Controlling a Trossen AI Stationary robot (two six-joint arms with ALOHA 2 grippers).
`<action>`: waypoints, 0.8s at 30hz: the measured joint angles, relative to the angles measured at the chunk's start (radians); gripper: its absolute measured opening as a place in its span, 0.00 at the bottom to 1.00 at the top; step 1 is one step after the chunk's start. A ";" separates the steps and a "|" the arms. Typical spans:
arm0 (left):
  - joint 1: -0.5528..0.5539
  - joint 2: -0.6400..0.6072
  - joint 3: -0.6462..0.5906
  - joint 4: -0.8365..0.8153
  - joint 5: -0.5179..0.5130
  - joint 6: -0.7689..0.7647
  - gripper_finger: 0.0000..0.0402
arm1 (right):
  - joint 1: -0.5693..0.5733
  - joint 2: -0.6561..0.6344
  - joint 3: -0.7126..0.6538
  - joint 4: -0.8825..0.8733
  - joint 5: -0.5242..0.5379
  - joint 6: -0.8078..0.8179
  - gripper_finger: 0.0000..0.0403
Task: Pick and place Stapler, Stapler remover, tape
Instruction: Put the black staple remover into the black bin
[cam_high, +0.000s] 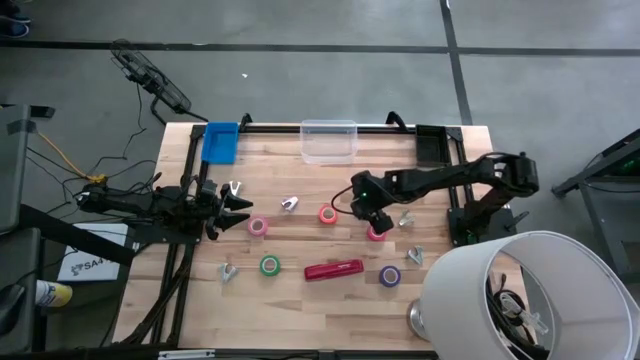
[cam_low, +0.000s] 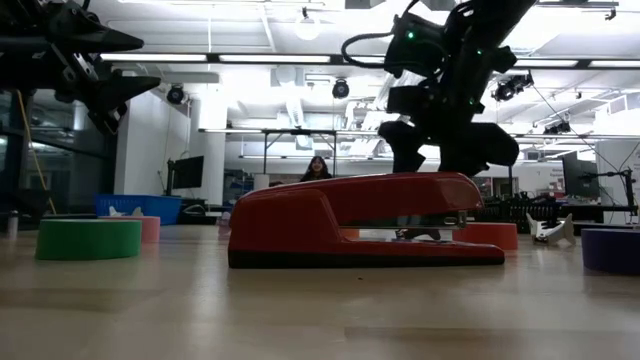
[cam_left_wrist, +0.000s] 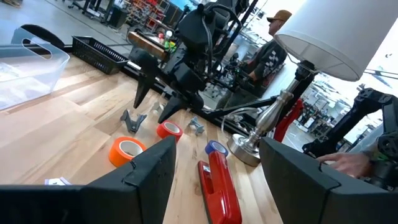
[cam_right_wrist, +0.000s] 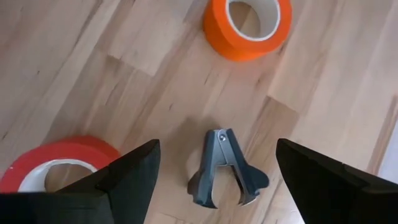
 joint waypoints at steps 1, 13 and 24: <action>0.000 0.000 0.000 0.000 0.000 0.000 0.57 | 0.000 0.005 0.000 -0.001 0.001 0.000 0.77; 0.000 0.000 0.000 0.000 0.000 0.000 0.57 | -0.048 0.065 0.000 -0.004 0.033 -0.024 0.77; 0.000 0.000 0.000 0.000 0.001 0.000 0.57 | -0.058 0.119 0.000 -0.006 0.000 -0.026 0.77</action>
